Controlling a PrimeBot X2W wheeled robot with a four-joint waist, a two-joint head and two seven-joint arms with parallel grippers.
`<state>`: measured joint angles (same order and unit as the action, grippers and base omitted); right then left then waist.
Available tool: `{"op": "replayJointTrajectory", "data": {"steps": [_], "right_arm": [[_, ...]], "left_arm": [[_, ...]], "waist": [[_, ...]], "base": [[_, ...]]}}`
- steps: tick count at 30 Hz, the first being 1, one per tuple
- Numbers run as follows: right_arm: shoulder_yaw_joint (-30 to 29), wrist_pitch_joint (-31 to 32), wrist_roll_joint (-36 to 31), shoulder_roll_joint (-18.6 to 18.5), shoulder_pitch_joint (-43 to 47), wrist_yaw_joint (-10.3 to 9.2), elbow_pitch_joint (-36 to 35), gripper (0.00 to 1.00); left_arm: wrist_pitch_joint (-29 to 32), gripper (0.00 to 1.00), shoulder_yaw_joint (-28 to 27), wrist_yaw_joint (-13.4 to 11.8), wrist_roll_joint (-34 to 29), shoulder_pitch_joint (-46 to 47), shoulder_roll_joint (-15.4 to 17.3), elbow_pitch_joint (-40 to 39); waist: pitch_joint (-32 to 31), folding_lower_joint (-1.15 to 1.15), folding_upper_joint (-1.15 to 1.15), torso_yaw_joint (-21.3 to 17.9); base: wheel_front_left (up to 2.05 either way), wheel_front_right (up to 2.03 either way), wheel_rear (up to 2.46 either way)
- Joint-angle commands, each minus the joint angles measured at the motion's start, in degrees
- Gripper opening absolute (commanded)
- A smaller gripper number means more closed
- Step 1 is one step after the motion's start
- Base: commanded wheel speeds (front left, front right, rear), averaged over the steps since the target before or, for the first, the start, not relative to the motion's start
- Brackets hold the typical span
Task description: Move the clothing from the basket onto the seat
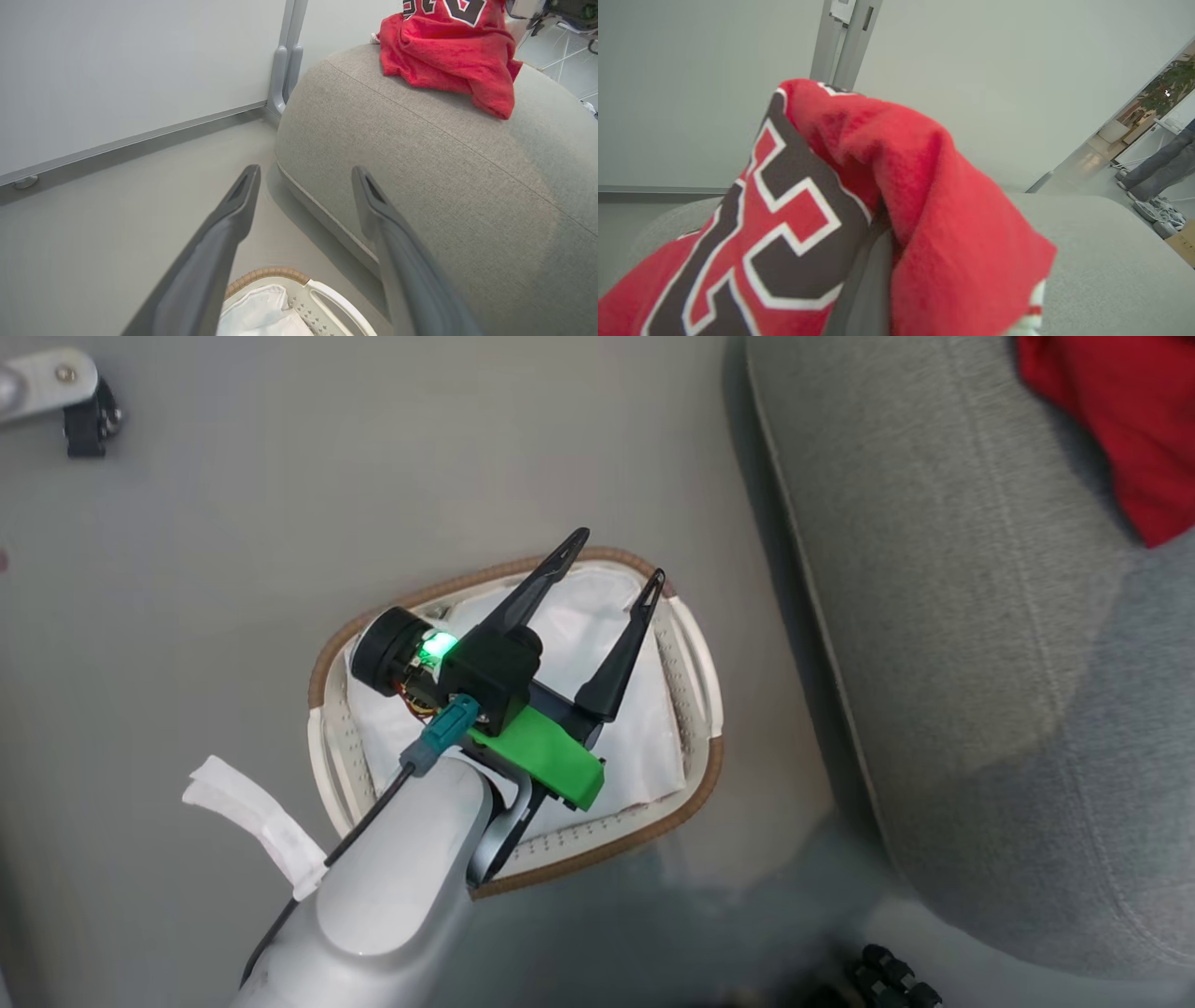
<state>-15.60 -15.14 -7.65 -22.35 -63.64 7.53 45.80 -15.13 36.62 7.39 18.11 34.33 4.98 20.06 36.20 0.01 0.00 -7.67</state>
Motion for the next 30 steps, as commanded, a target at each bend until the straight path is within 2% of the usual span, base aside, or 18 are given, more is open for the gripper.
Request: {"op": "replayJointTrajectory", "data": {"steps": [1,5,6,7,8,9,19,30], "right_arm": [[-0.39,-0.01,-0.87,0.45,1.19,-0.08,0.55,0.00],[-1.91,-0.01,-1.46,1.93,2.79,-0.08,0.33,0.00],[-2.33,-0.01,-1.53,2.35,3.21,-0.08,-0.10,0.10],[-2.59,-0.01,-1.53,2.77,3.48,-0.08,-0.46,0.36],[-2.89,-0.01,-1.60,3.19,3.88,-0.08,-0.99,0.57],[-2.94,-0.01,-1.72,3.54,4.21,-0.08,-1.41,0.99],[-0.44,-0.01,-1.65,7.12,11.61,-0.08,-5.94,1.00],[5.82,-0.01,-0.40,6.26,19.16,-0.08,-7.74,1.00]], "left_arm": [[-0.02,1.00,-0.33,0.15,0.09,0.59,0.41,0.22],[-0.03,1.00,-0.12,0.16,-0.23,0.33,0.78,0.59],[-0.03,1.00,0.06,0.16,-0.36,0.37,0.95,0.44],[-0.02,1.00,-0.04,0.16,-0.39,0.36,1.09,0.42],[-0.02,1.00,-0.08,0.16,-0.50,0.40,1.23,0.34],[-0.02,1.00,-0.16,0.16,-0.44,0.40,1.30,0.33],[-0.03,1.00,-2.57,0.15,1.48,-2.51,1.50,0.99],[-0.02,1.00,-10.53,0.14,2.33,-8.56,0.10,1.22]], "waist": [[4.63,-0.01,0.00,2.57],[4.57,-0.01,0.00,1.35],[4.40,-0.01,0.00,0.93],[4.22,-0.01,0.00,0.57],[3.96,-0.01,0.00,0.11],[3.72,-0.01,0.00,-0.24],[-3.44,-0.01,0.00,-3.24],[-16.80,-0.01,0.00,-0.79]], "base": [[0.00,0.00,0.00],[0.00,0.00,0.00],[0.00,0.00,0.00],[0.00,0.00,0.00],[0.00,0.00,0.00],[0.00,0.00,0.00],[0.00,0.00,0.00],[0.00,0.00,0.00]]}}
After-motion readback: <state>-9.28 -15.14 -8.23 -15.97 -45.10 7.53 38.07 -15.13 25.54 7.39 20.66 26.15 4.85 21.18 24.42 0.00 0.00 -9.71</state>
